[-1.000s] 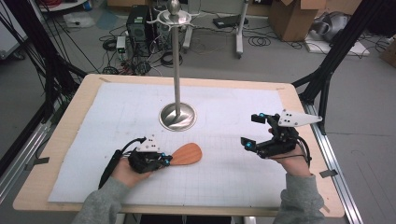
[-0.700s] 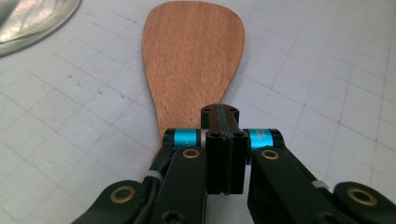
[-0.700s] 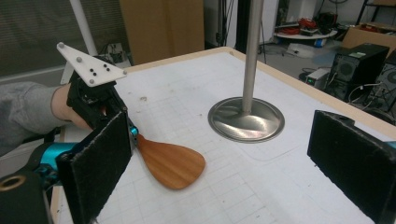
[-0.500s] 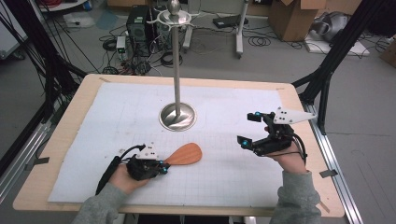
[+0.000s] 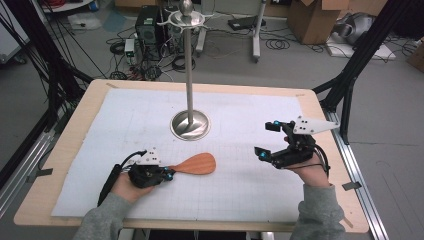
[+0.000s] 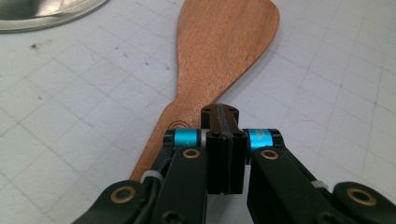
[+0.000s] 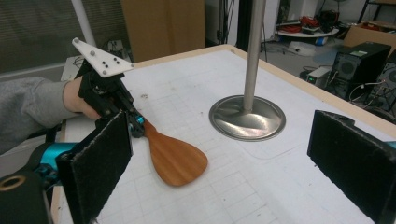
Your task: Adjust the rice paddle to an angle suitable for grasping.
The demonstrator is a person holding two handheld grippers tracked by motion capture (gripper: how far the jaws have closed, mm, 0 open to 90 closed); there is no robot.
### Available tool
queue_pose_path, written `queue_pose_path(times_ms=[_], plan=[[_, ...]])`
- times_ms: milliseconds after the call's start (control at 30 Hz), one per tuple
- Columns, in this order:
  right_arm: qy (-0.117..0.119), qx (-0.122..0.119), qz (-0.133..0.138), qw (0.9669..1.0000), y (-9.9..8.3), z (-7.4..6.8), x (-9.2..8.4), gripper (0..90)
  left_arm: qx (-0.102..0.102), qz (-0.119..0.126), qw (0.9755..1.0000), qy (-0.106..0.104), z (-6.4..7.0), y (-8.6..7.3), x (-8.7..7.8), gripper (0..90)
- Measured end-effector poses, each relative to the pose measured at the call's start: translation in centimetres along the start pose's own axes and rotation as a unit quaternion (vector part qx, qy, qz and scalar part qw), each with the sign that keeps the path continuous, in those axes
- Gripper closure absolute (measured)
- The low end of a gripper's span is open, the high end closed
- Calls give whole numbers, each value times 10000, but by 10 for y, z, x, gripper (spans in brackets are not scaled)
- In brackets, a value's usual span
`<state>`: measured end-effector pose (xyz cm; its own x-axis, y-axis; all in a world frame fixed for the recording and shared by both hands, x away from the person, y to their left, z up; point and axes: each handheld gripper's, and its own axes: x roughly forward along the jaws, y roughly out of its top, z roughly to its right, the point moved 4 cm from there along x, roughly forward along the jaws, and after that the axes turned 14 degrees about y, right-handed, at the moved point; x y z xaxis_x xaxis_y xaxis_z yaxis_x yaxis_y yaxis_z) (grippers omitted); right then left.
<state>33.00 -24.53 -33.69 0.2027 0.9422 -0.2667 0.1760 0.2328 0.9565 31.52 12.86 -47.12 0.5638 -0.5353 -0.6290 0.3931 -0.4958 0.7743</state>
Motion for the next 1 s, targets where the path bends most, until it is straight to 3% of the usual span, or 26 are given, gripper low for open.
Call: queue_pose_path(times_ms=[167, 333, 833, 1000], plan=[[-19, 13, -16, 10000, -1, 0, -1, 52, -133, -83, 9996, 244, -11, 1, 0, 893], [-31, 19, -10, 10000, -1, 0, 0, 52, -265, -82, 9995, 119, -17, 0, 1, 893], [-20, 47, -89, 9999, -2, 1, 3, 52, -571, 41, 9978, 322, -38, 2, 10, 893], [7, 26, -93, 10000, -2, 1, 4, 52, -490, 8, 9981, 381, -37, 8, 7, 893]])
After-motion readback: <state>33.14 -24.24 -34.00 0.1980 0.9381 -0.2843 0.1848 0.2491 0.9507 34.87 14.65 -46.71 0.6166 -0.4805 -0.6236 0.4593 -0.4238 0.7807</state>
